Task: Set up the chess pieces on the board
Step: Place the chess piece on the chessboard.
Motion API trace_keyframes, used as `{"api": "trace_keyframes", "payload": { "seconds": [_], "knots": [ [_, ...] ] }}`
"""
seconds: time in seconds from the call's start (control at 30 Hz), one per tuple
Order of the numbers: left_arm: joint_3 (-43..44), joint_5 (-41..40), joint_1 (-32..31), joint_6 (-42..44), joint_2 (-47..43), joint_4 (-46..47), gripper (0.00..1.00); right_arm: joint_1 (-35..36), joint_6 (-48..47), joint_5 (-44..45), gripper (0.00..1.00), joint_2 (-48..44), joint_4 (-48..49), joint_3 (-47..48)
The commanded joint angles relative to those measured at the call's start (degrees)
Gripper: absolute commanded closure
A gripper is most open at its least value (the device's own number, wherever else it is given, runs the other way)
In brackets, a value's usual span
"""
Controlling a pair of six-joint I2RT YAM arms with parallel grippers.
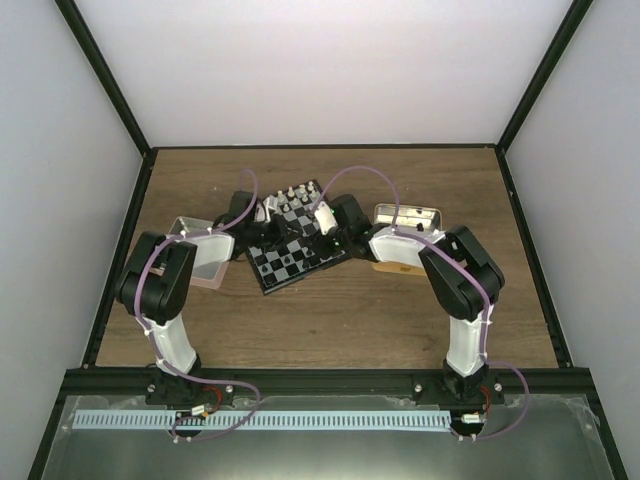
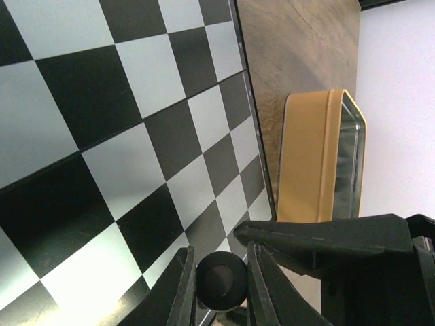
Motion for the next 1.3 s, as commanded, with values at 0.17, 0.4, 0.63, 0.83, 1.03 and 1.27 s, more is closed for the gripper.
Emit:
{"api": "trace_keyframes", "payload": {
  "seconds": [0.17, 0.4, 0.63, 0.83, 1.03, 1.27],
  "knots": [
    [0.7, -3.1, -0.2, 0.5, -0.4, -0.5, 0.96, -2.6, 9.1, -3.0, 0.49, -3.8, 4.7, -0.3],
    [-0.8, 0.5, -0.2, -6.3, -4.4, 4.8, 0.96, -8.3, 27.5, -13.6, 0.46, -9.9, 15.6, -6.5],
    [-6.2, 4.8, -0.4, -26.0, -10.8, 21.0, 0.96, -8.3, 44.6, -18.4, 0.41, -14.2, 26.2, -11.9],
    [-9.5, 6.0, -0.6, -40.7, -13.3, 32.5, 0.96, -8.3, 56.2, -25.3, 0.49, -14.3, 37.0, -13.9],
    [-10.5, 6.1, -1.5, -45.0, -14.2, 37.0, 0.96, -8.0, 60.9, -27.1, 0.59, -14.7, 40.9, -13.7],
    [-12.0, 4.9, -1.8, -45.8, -14.3, 37.8, 0.96, -6.8, 62.9, -27.8, 0.78, -13.9, 39.0, -12.7]
  ]
}}
